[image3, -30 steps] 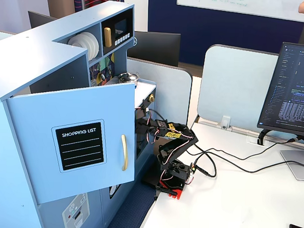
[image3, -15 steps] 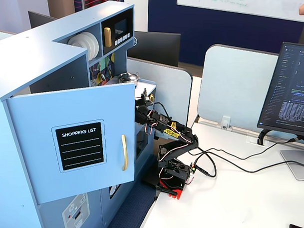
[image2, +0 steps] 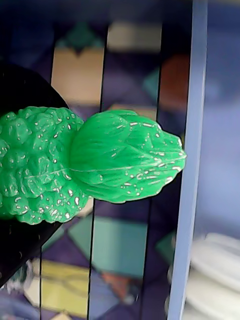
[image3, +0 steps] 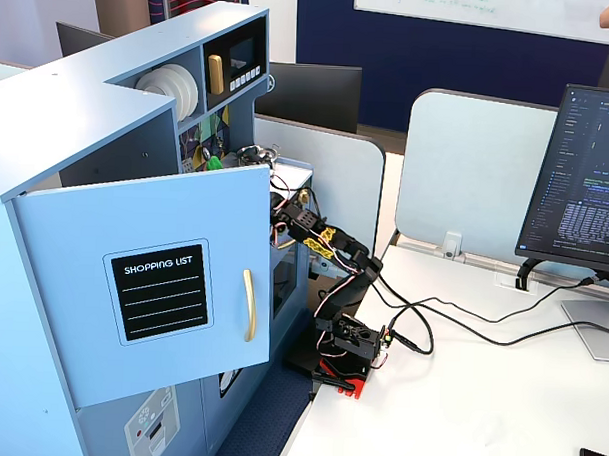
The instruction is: Pick up the green pineapple from the left cabinet and place it in the green recipient
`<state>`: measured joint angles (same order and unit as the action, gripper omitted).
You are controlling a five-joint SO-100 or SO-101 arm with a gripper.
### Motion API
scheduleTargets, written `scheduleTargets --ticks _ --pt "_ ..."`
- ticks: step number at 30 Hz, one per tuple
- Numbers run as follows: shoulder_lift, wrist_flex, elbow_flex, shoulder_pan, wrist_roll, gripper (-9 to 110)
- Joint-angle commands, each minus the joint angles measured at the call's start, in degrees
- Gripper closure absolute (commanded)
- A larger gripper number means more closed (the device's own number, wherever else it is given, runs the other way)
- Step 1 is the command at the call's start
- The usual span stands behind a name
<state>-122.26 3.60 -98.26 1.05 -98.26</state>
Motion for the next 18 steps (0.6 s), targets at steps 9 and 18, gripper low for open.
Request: scheduleTargets --ticks 9,18 --pt "19.2 1.7 21.0 3.6 -0.4 102" --pt "24.3 3.3 25.4 2.1 -0.6 102"
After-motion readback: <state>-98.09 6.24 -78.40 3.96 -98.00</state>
